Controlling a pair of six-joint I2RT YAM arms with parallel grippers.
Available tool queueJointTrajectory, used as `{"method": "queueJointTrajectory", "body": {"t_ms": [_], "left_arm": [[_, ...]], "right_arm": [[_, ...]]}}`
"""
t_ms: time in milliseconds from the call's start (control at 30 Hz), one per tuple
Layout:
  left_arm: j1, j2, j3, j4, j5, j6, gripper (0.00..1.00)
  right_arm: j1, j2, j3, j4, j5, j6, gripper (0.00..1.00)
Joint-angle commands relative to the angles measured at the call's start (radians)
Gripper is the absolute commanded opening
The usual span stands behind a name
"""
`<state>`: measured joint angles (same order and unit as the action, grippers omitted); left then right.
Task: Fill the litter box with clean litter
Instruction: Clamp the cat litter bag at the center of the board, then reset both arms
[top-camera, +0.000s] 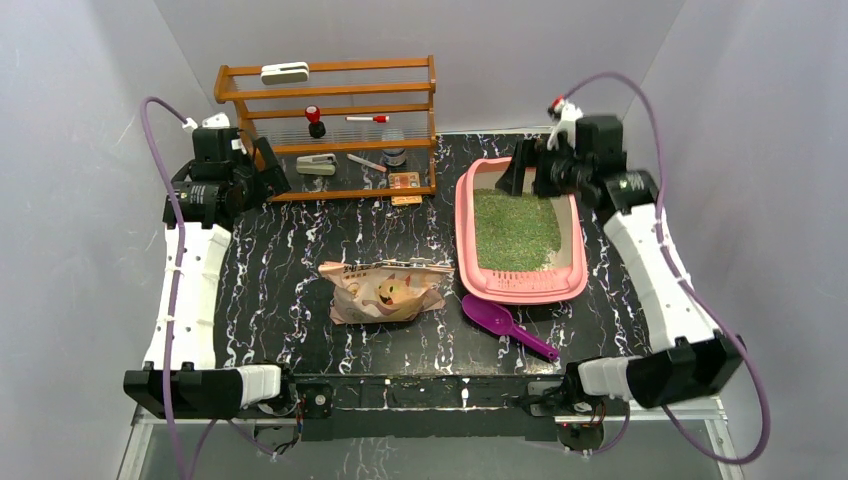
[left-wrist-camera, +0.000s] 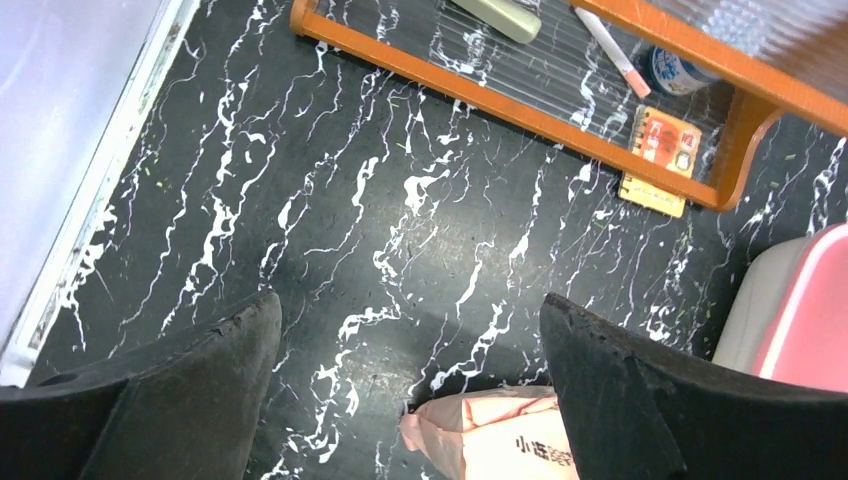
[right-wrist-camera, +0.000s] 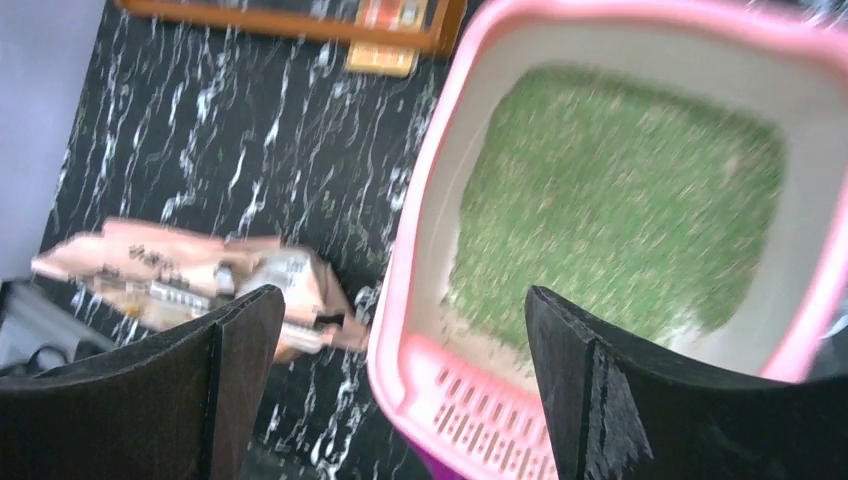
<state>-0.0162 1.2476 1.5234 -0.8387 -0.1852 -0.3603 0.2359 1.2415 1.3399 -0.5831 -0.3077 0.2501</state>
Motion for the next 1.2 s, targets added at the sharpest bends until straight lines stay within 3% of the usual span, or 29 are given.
{"method": "queueJointTrajectory", "body": {"t_ms": [0,300,600,700,900,1167], "left_arm": [[-0.002,-0.016,0.081,-0.1,-0.141,-0.107,0.98],[-0.002,-0.089,0.022,-0.061,-0.2,-0.13,0.98],[-0.002,-0.087,0.091,-0.053,-0.191,-0.08,0.98],[-0.002,-0.09,0.087,-0.046,-0.179,-0.083,0.99],[-0.002,-0.09,0.08,-0.035,-0.145,-0.097,0.98],[-0.002,-0.098,0.064,-0.014,-0.116,-0.058,0.98]], "right_arm": [[-0.007,0.098,0.347,-0.17,0.186,-0.102,0.98],[-0.006,0.035,0.35,-0.153,0.185,-0.094,0.98],[-0.006,-0.072,0.314,-0.003,-0.113,-0.167,0.98],[-0.006,-0.116,0.263,0.06,0.014,-0.141,0.98],[-0.006,-0.065,0.223,-0.053,0.368,-0.12,0.98],[-0.006,-0.072,0.155,-0.036,0.353,-0.11,0.98]]}}
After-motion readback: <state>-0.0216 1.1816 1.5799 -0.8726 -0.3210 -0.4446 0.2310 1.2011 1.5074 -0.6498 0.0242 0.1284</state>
